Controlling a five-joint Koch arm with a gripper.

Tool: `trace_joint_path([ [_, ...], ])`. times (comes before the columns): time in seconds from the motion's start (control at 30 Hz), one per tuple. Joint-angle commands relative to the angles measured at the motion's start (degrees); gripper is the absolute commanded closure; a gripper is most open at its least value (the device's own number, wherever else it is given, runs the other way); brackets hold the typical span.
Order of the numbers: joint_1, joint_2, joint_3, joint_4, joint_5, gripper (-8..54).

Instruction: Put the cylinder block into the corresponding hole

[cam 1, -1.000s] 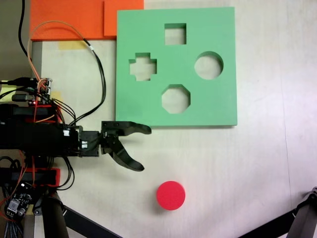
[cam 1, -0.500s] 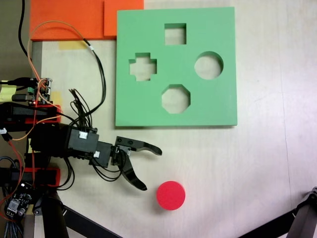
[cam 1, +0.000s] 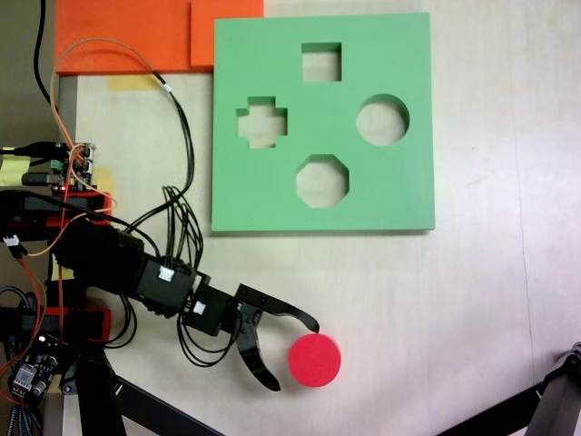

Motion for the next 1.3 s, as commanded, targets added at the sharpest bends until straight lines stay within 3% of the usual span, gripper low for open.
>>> trace_joint_path([
  [0.0,0.5,0.2,-1.1,-8.3,1.1,-2.5],
  [0.4,0.8,-11.9,-14.9,-4.7,2.2,-2.7],
  [0.63,1.1,-13.0,-17.8,-3.3,2.3,-1.6],
  [0.7,1.1,-13.0,-17.8,-3.3,2.4,3.8],
  [0.77,1.1,-12.9,-17.5,-3.4,2.4,13.0],
  [0.97,-1.1,-10.5,-15.4,-3.5,2.4,14.7],
  [1.0,-2.0,-9.0,-14.6,-3.5,2.4,17.7],
  [1.1,-6.2,-0.2,-11.2,-3.2,2.6,27.2],
  [1.27,-16.0,15.5,-8.6,7.5,2.6,31.6],
])
